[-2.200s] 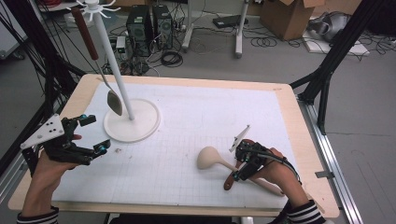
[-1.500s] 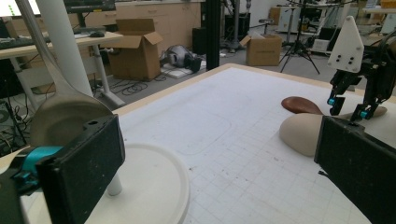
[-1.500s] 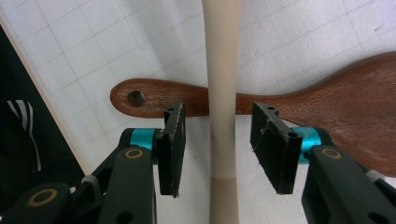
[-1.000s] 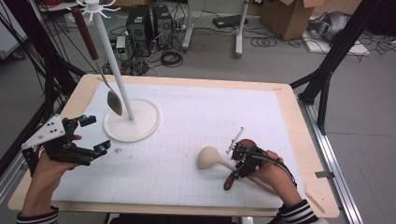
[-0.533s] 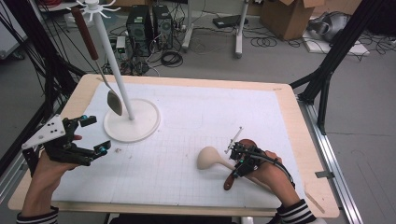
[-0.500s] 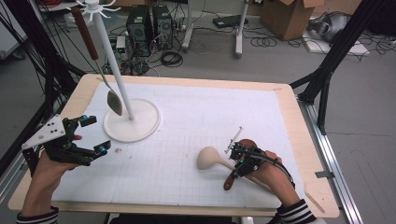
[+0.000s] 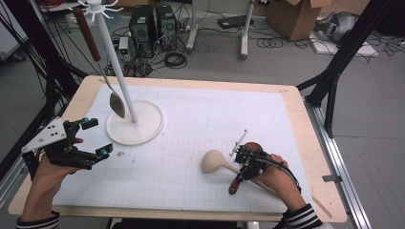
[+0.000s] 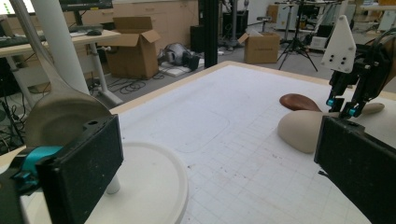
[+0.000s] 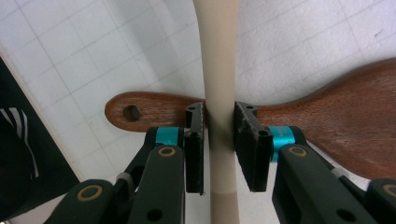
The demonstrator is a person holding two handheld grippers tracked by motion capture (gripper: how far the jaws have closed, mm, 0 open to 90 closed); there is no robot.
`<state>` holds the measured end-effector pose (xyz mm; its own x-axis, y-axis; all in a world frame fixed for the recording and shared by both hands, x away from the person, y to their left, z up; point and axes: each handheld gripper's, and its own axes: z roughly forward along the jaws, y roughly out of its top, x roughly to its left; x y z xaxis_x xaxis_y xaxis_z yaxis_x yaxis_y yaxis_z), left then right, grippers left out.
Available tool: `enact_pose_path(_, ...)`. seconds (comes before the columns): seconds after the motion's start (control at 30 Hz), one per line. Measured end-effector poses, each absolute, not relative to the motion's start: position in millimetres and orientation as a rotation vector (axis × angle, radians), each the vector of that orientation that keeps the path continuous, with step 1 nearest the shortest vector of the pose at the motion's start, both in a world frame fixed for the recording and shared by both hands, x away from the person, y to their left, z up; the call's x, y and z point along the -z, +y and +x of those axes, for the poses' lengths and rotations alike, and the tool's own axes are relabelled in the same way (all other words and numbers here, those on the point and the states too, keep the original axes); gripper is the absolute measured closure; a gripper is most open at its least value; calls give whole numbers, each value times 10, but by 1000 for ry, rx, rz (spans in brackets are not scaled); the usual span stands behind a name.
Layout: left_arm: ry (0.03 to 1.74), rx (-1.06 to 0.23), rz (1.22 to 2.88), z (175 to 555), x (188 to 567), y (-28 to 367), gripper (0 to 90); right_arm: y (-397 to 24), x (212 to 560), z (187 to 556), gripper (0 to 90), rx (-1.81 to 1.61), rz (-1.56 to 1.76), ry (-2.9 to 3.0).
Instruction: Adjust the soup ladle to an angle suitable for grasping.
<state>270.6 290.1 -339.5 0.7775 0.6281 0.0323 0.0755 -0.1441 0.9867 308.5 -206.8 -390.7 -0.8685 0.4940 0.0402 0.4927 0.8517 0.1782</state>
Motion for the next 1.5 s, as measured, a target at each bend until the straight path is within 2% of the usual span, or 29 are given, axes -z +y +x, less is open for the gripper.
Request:
enact_pose_path(0.23, 564, -528, 1663, 2701, 3390, 2910, 17, -2044, 3902, 3075, 769, -264, 777, 3009)
enact_pose_path(1.07, 563, -530, 1657, 2690, 3380, 2914, 17, -2047, 3891, 3096, 786, -298, 722, 3034)
enact_pose_path(1.5, 560, -531, 1657, 2688, 3375, 2922, 17, -1992, 3721, 3143, 787, -339, 700, 3018)
